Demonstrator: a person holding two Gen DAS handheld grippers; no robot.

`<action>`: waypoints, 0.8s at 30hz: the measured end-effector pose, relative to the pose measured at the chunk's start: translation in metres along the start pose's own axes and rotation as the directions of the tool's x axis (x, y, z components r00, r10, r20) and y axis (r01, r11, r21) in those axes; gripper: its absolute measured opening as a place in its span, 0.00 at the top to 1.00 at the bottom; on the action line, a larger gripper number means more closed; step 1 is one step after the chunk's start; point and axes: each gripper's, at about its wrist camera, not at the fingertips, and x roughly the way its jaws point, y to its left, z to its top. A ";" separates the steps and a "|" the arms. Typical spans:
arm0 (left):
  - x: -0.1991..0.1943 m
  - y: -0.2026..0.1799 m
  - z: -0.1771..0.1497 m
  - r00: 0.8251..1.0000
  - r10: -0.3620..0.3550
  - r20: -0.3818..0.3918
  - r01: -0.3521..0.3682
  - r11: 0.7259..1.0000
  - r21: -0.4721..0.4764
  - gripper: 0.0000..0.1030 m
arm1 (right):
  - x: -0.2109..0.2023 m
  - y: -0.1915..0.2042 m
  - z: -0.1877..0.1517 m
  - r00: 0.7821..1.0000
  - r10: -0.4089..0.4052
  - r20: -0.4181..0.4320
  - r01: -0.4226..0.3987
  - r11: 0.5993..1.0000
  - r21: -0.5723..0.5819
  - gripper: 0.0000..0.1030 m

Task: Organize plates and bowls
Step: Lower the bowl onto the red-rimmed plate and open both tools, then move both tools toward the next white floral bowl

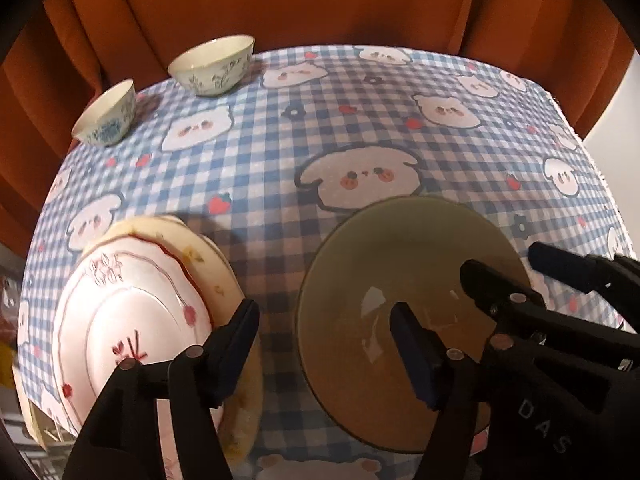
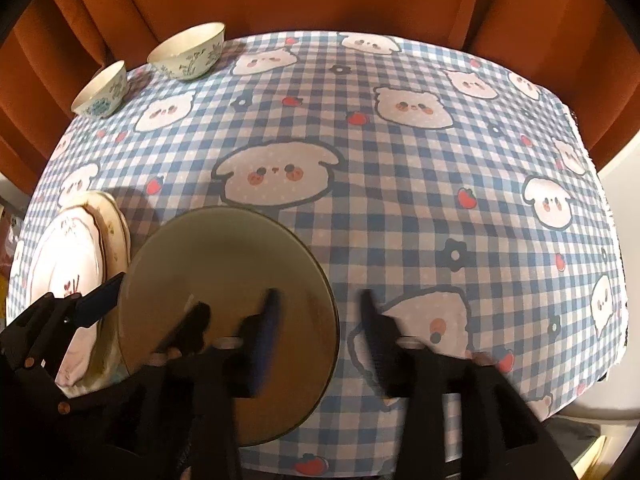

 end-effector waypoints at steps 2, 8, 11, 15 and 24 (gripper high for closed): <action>-0.004 0.004 0.003 1.000 -0.014 0.006 0.014 1.000 0.001 0.30 | -0.005 0.001 0.002 1.000 -0.004 0.011 0.004 1.000 0.009 0.39; -0.024 0.023 0.013 0.998 -0.037 0.044 0.038 0.999 -0.012 0.28 | -0.026 0.014 0.013 0.998 -0.002 0.066 0.001 1.000 0.019 0.38; -0.033 0.037 0.017 0.997 -0.038 0.063 0.040 0.999 -0.026 0.28 | -0.035 0.025 0.019 0.995 -0.012 0.097 0.011 1.000 0.016 0.33; -0.041 0.058 0.021 0.996 -0.025 0.089 0.028 0.999 -0.033 0.27 | -0.045 0.047 0.028 0.991 -0.024 0.135 0.024 1.000 0.002 0.31; -0.052 0.118 0.028 0.990 0.033 0.140 -0.021 0.996 -0.086 0.27 | -0.052 0.105 0.051 0.983 0.031 0.180 -0.029 0.999 -0.016 0.31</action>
